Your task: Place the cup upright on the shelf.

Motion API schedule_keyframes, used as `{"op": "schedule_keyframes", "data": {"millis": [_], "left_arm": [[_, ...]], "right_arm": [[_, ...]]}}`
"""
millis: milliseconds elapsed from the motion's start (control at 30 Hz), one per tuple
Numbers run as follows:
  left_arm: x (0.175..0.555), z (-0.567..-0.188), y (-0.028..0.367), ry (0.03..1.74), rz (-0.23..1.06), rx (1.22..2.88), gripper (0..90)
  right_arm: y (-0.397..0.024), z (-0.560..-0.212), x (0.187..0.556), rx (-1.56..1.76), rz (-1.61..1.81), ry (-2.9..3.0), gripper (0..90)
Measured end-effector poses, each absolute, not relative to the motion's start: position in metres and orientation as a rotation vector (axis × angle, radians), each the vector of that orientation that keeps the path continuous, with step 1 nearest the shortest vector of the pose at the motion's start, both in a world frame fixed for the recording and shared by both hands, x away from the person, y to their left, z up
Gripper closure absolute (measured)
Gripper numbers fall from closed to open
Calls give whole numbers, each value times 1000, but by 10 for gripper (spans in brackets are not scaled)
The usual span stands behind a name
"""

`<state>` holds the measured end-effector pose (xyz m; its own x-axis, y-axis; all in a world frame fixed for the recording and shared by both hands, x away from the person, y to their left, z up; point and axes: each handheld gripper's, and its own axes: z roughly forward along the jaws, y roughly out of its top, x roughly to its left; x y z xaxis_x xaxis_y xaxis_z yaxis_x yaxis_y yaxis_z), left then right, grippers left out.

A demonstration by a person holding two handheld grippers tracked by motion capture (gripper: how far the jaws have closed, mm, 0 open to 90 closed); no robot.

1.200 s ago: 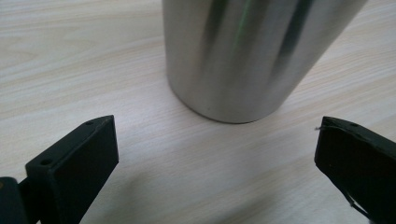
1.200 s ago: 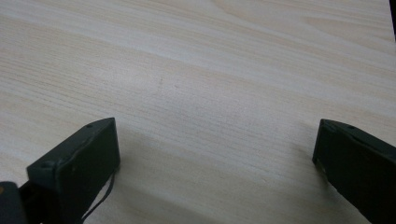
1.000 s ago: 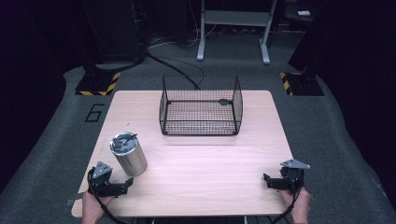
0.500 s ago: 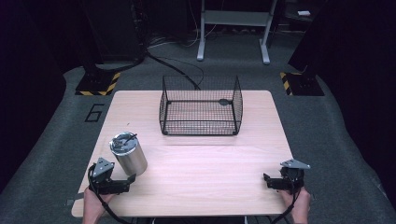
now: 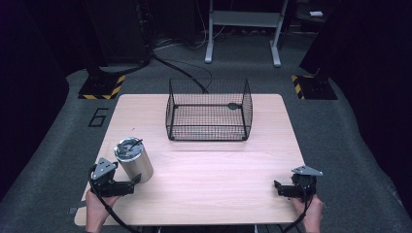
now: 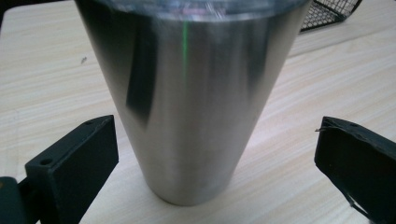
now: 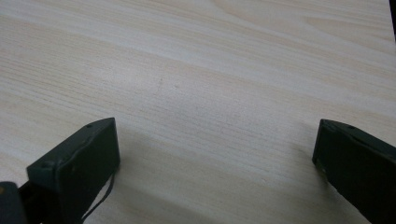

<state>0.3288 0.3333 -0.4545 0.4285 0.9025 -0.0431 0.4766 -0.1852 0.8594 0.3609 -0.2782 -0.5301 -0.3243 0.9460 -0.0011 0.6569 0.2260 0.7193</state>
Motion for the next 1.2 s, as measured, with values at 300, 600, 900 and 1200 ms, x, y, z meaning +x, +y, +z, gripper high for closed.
{"op": "schedule_keyframes", "data": {"millis": [300,600,900,1200], "left_arm": [[338,-442,332,1188,684,1769,0],[348,-439,326,1197,738,1723,0],[356,-440,317,1203,771,1681,0],[363,-444,305,1244,851,1613,0]], "right_arm": [[-278,-530,361,1472,874,2065,1],[-278,-530,361,1471,874,2066,1],[-278,-530,361,1477,878,2062,1],[-278,-530,361,1475,875,2063,1]]}}
